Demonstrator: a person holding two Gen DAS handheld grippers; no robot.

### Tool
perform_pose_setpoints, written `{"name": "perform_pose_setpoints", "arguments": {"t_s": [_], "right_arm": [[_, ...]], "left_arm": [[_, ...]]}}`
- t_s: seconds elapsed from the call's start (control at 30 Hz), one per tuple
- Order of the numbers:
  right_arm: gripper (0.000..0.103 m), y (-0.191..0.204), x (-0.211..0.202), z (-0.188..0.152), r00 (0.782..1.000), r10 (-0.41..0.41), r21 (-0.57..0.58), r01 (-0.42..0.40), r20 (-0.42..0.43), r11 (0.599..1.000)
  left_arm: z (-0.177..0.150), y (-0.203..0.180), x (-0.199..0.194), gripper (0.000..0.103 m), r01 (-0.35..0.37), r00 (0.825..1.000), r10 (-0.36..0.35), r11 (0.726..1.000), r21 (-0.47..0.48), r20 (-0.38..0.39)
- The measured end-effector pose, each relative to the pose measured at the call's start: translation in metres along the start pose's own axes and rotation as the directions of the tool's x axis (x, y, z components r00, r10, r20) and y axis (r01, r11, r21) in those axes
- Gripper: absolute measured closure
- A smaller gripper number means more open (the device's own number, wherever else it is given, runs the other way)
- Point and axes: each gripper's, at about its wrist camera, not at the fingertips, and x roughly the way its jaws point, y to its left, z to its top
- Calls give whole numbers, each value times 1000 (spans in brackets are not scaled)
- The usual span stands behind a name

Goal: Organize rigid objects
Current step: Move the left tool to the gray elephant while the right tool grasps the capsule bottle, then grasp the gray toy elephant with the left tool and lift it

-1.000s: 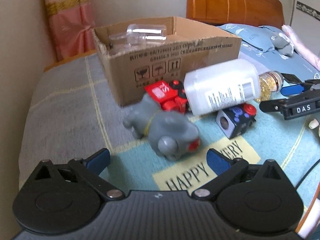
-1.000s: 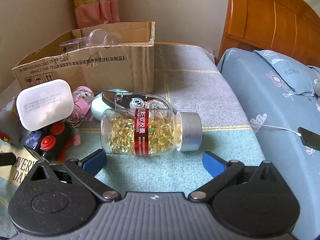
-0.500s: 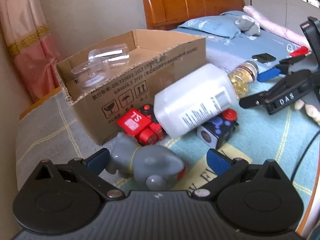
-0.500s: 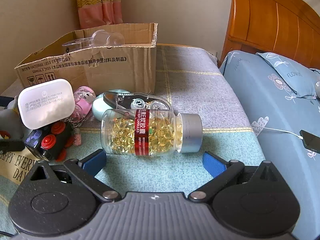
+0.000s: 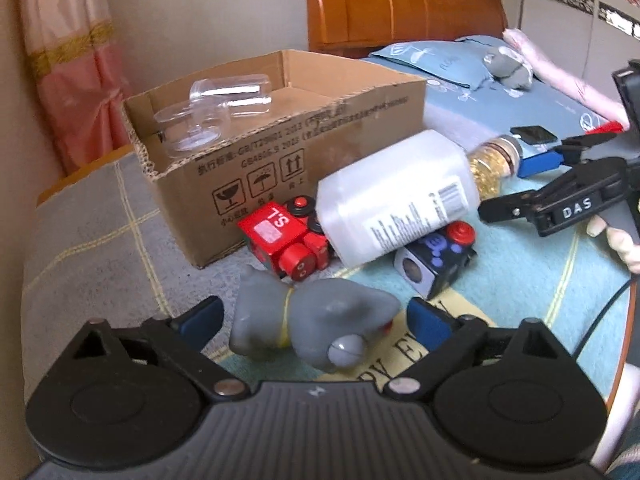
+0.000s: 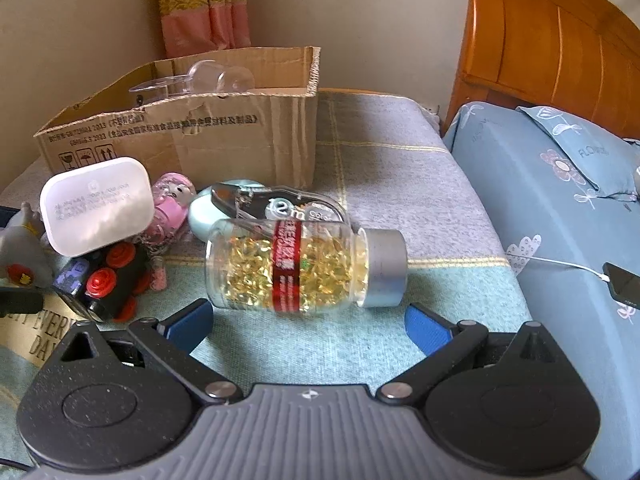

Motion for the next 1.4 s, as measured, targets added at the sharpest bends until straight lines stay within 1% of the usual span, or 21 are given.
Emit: {"name": "perform_pose_setpoints", "arguments": {"t_s": [0.13, 0.23, 0.3, 0.37, 0.43, 0.63, 0.8, 1.03, 1.2, 1.4], "right_arm": [[0, 3, 0, 9, 1000, -7, 16, 7, 21, 1000], [0, 5, 2, 15, 999, -31, 8, 30, 28, 1000], [0, 6, 5, 18, 999, -38, 4, 38, 22, 999], [0, 8, 6, 20, 999, -52, -2, 52, 15, 999], [5, 9, 7, 22, 998, -56, -5, 56, 1, 998], [7, 7, 5, 23, 998, -50, -20, 50, -28, 999], [7, 4, 0, 26, 999, -9, -53, 6, -47, 999], [7, 2, -10, 24, 997, 29, -127, -38, -77, 991], [7, 1, -25, 23, 992, 69, -161, -85, -104, 983], [7, 2, -47, 31, 987, 123, -185, -142, -107, 972]], "left_arm": [[0, 3, 3, 16, -3, 1000, 3, 1000, -25, -9], [-1, 5, 4, 17, 6, 1000, -7, 999, -44, -11], [0, 7, 4, 17, 8, 1000, -9, 998, -58, -14], [0, 6, 4, 21, 7, 1000, -8, 998, -65, -15], [1, 6, 5, 26, 14, 1000, -15, 997, -71, -22], [6, 3, 4, 28, -13, 998, 7, 996, -94, -60], [7, -1, -2, 29, -51, 995, 42, 993, -102, -94], [11, -8, -18, 29, -77, 990, 63, 991, -108, -126], [18, -15, -34, 29, -88, 988, 73, 990, -111, -135], [30, -25, -50, 29, -96, 989, 86, 992, -78, -123]]}}
